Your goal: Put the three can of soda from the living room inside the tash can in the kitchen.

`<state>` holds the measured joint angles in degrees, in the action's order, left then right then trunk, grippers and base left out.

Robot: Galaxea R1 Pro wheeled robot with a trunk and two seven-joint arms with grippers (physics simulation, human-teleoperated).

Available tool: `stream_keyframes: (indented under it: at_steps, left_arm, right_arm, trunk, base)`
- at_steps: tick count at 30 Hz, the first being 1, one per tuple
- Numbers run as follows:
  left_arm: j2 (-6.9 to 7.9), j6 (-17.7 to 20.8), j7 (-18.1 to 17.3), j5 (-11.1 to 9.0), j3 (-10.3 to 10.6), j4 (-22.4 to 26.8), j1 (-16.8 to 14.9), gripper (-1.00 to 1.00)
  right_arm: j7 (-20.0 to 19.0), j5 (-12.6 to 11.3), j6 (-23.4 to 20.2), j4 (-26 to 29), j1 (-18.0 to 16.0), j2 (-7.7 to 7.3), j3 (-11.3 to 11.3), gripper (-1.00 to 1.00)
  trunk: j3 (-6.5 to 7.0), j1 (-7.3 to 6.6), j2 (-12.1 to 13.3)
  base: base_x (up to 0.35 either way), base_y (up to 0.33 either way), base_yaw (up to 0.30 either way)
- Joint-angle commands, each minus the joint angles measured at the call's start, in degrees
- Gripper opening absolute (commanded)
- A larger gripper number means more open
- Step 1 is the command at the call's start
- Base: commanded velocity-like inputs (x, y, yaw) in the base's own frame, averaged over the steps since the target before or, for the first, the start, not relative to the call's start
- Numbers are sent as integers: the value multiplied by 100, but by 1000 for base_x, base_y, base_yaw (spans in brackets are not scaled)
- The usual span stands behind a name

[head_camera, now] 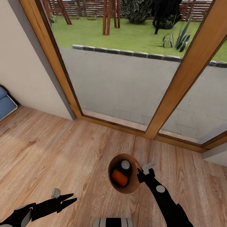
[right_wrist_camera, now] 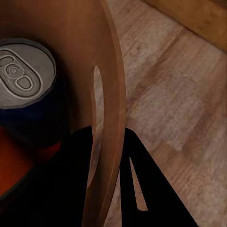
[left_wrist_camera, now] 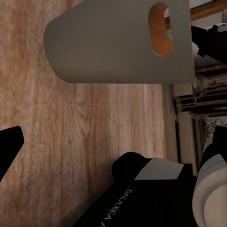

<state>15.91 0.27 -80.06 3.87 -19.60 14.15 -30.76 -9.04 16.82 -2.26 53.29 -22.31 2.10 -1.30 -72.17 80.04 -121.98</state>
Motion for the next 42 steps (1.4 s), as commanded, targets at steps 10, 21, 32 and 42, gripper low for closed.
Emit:
stream_keyframes:
  at_steps: [10,21,32,42]
  left_arm:
    - [2,4,-9,0,0,0,0,100]
    - [7,2,-9,0,0,0,0,100]
    - [8,8,-9,0,0,0,0,100]
    - [6,9,-9,0,0,0,0,100]
  right_arm:
    - [-28,-30,-2,6,-2,1,-2,-100]
    - [-28,-30,-2,6,-2,1,-2,-100]
    - [-28,-30,-2,5,-2,1,-2,-100]
    - [-28,-30,-2,-2,-1,18,-2,-100]
  trunk:
    - [-36,44,-80]
    - [-143,175,-321]
    - [-179,219,-401]
    - [-251,307,-562]
  base:
    - [0,0,0]
    - [0,0,0]
    - [0,0,0]
    - [0,0,0]
